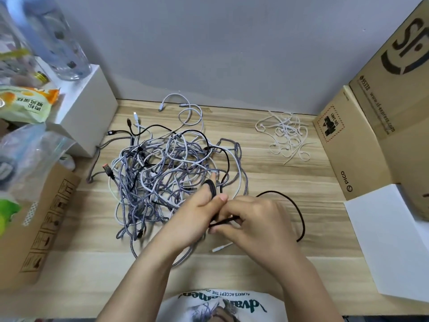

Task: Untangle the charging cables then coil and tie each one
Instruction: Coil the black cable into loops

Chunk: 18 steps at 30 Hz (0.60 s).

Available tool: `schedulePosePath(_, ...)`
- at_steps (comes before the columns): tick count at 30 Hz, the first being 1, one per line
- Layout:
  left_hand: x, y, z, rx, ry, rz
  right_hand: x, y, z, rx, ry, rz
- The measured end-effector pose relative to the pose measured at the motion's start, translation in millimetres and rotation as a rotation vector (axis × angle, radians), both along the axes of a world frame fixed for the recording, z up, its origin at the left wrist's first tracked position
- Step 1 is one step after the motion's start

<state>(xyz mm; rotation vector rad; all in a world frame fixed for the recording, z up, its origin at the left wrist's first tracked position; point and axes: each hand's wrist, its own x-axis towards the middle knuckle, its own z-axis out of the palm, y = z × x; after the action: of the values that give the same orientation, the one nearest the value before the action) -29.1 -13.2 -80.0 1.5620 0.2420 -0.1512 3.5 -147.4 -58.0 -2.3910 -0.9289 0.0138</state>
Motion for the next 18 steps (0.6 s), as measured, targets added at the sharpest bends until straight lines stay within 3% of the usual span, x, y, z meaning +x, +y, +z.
schedulePosePath(3, -2.9, 6.3, -2.9, -0.026, 0.040, -0.139, 6.1, -3.3, 2.3, 0.144, 0.064, -0.057)
schedulePosePath(11, -14.5, 24.8, -0.2, -0.861, -0.005, -0.574, 16.0, -6.8, 2.6, 0.550, 0.253, -0.027)
schedulePosePath(14, -12.4, 22.6, 8.0, -1.070, -0.109, -0.584, 18.3, -3.7, 0.7, 0.553, 0.369, 0.004)
schedulePosePath(18, -7.1, 23.1, 23.5, -1.198, -0.213, -0.405, 17.4, 0.5, -2.3, 0.512, 0.493, 0.042)
